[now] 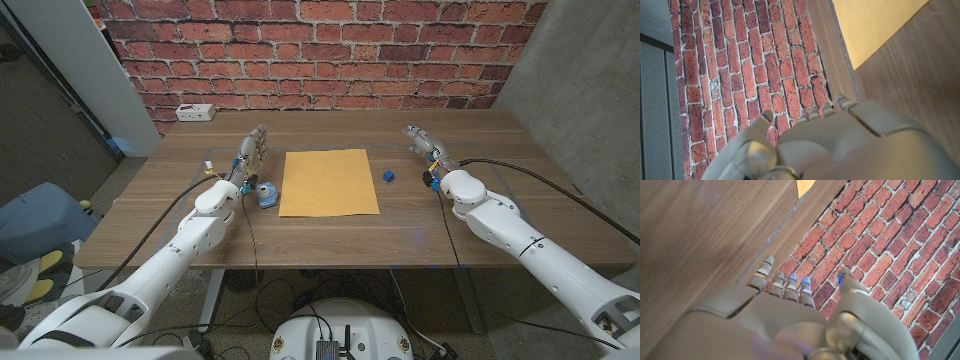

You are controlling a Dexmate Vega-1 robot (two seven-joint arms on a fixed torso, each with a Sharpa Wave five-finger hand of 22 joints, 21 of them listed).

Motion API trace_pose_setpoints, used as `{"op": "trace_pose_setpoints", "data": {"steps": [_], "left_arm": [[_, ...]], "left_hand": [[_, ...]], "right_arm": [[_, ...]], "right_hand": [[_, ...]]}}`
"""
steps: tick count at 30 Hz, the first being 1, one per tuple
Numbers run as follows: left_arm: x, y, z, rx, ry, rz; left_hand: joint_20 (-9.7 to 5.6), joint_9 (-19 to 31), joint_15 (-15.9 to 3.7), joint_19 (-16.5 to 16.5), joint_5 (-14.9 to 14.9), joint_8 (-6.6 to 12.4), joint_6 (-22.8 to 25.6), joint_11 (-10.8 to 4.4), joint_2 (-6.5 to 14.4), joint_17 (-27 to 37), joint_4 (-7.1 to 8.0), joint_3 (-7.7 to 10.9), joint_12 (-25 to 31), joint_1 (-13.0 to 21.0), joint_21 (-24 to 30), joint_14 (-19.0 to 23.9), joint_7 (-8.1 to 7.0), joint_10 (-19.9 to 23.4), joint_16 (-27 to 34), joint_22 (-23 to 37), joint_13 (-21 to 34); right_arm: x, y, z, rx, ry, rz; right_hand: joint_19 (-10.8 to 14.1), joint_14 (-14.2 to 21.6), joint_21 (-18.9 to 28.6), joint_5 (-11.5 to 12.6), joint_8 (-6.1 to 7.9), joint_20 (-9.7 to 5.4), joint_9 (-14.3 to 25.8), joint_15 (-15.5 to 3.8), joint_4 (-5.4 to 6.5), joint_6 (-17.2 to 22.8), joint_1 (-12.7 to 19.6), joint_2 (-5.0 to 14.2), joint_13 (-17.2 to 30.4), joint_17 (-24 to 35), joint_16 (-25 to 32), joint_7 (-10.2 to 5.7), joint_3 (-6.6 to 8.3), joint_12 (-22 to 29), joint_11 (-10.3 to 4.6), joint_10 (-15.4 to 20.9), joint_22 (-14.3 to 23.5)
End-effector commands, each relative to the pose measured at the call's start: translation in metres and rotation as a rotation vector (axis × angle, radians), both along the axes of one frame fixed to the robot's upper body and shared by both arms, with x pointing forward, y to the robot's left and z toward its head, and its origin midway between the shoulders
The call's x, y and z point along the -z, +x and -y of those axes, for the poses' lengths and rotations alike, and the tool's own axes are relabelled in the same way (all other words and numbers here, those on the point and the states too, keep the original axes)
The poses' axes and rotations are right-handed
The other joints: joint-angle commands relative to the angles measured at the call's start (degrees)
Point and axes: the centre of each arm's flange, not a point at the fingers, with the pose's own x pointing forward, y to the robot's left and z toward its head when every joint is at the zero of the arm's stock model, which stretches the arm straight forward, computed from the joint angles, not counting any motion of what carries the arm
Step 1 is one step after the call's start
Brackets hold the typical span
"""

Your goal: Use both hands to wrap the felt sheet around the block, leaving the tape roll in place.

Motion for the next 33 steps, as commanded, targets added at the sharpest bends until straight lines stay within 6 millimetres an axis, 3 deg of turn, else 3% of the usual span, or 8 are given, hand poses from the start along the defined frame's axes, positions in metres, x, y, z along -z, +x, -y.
{"op": "trace_pose_setpoints", "data": {"steps": [1, 12, 33], "left_arm": [[-0.002, 0.003, 0.003, 0.018, 0.013, -0.003], [-0.003, 0.005, 0.006, 0.038, 0.025, -0.003], [0.001, 0.000, 0.011, 0.059, 0.043, -0.010]], "left_hand": [[0.25, 0.1, 0.38, -1.4, 0.4, 0.36, -8.0, 0.40, 2.9, 0.1, -0.42, -0.04, 0.4, 0.4, 0.0, -10.4, 0.18, -9.6, 0.1, 0.1, 0.3], [0.30, 0.2, 0.53, -1.2, 0.4, 0.33, -7.6, 0.43, 2.8, 0.1, -0.51, -0.08, 0.3, 0.5, -0.1, -10.2, 0.22, -9.5, 0.1, 0.1, 0.3], [0.35, 0.2, 0.47, -1.1, 0.4, 0.17, -7.5, 0.38, 2.7, 0.1, -0.59, -0.13, 0.2, 0.5, -0.3, -10.1, 0.13, -9.4, 0.0, 0.1, 0.3]], "right_arm": [[-0.003, -0.017, -0.010, 0.108, -0.121, -0.014], [-0.002, -0.037, -0.023, 0.214, -0.236, -0.039], [0.007, -0.055, -0.044, 0.333, -0.400, -0.100]], "right_hand": [[0.8, 0.6, 0.5, -0.3, 0.23, 0.03, 0.2, -0.18, -0.59, 0.7, 0.8, 0.11, 0.2, 0.2, 0.3, 0.08, 0.15, 0.3, -0.03, 0.9, 0.3], [1.9, 2.0, 0.8, -0.7, 0.41, -0.09, 0.2, -0.90, -1.48, 2.5, 2.2, 0.26, 0.2, 0.2, 0.5, -0.28, 0.79, 0.4, -0.62, 2.3, 0.3], [3.8, 5.2, 1.0, -1.3, 0.46, -0.27, 0.2, -2.62, -2.78, 5.4, 5.7, 0.21, 0.2, 0.3, 0.9, -1.79, 1.95, 0.3, -1.88, 4.6, 0.3]]}}
